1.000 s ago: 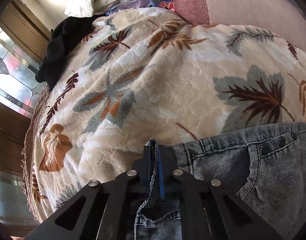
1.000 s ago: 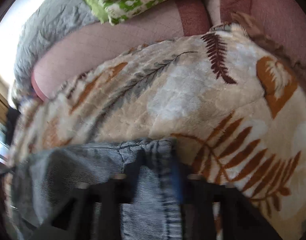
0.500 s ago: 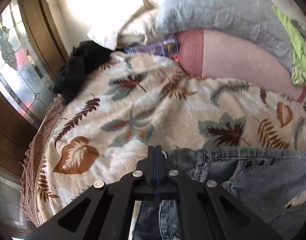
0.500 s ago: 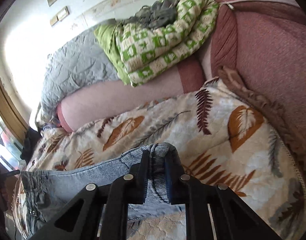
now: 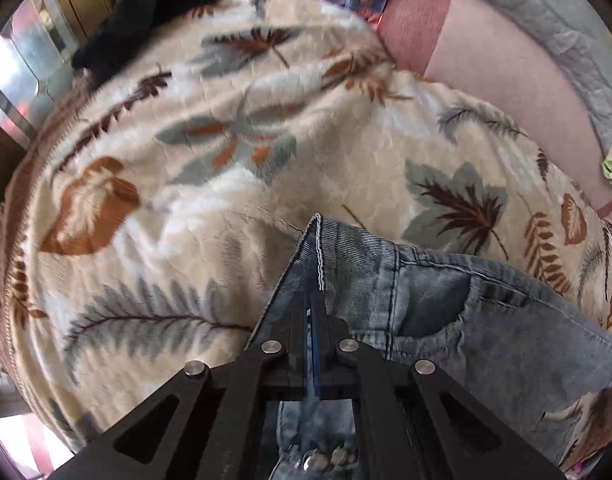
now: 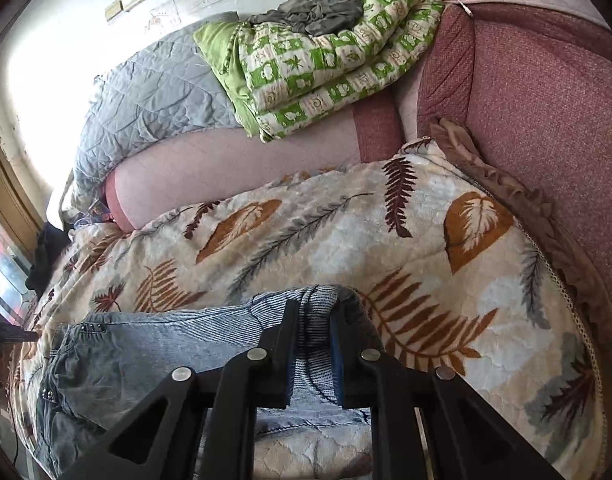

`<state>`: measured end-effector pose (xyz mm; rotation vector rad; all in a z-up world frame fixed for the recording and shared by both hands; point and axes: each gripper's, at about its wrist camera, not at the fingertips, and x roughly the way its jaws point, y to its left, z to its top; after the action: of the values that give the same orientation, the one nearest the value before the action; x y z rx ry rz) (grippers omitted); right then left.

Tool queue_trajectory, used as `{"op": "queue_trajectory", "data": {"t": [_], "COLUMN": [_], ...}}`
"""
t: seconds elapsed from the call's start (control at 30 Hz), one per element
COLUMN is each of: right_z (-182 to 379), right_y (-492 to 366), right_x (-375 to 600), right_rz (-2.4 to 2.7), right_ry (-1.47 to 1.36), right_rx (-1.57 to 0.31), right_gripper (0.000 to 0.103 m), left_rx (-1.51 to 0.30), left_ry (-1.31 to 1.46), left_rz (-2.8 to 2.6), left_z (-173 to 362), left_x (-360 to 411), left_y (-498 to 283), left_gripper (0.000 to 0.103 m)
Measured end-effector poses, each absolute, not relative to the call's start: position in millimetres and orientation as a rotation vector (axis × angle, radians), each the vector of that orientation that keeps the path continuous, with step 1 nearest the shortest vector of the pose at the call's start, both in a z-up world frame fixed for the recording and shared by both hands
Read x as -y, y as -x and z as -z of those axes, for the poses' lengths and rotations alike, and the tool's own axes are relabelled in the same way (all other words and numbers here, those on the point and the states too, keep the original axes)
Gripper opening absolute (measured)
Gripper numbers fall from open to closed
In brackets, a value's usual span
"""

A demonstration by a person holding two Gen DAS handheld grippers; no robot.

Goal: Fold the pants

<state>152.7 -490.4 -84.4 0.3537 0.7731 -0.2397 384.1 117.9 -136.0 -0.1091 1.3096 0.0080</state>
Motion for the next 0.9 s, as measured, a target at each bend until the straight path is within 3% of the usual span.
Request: {"op": "queue_trajectory", "data": {"t": [0.17, 0.2, 0.23, 0.3, 0.53, 0.73, 0.83, 0.9], "right_z": [96, 99, 102, 108, 127, 129, 130, 132], "right_y": [-160, -161, -164, -167, -177, -178, -179, -181], "right_x": [499, 501, 502, 505, 509, 510, 511, 511], "right_rz": [0.238, 0.235, 0.234, 0.232, 0.226, 0.227, 0.233, 0.236], "right_ry": [-0.362, -0.366, -0.366, -0.369, -0.396, -0.395, -0.395, -0.399], "right_rx": [-0.774, -0.776, -0.778, -0.784, -0.797, -0.801, -0.806, -0.811], "right_gripper": [0.015, 0.015, 0.015, 0.015, 0.015, 0.015, 0.015, 0.015], "left_rx": [-1.357, -1.354, -1.349, -1.327, -1.321, -1.333, -1.339, -1.347], "left_ry": [0.130, 0.134, 0.136, 0.144, 0.148, 0.123, 0.121, 0.118], "left_rz": [-0.034, -0.031, -0.025, -0.025, 0.007, -0.019, -0.019, -0.016], "left_z": [166, 167, 168, 166, 168, 172, 172, 175], "left_x": [-108, -107, -105, -105, -106, -106, -108, -104], "left_y": [-410, -414, -417, -420, -426, -425, -426, -432], "left_gripper": [0.003, 0.014, 0.035, 0.058, 0.058, 0.035, 0.035, 0.041]}}
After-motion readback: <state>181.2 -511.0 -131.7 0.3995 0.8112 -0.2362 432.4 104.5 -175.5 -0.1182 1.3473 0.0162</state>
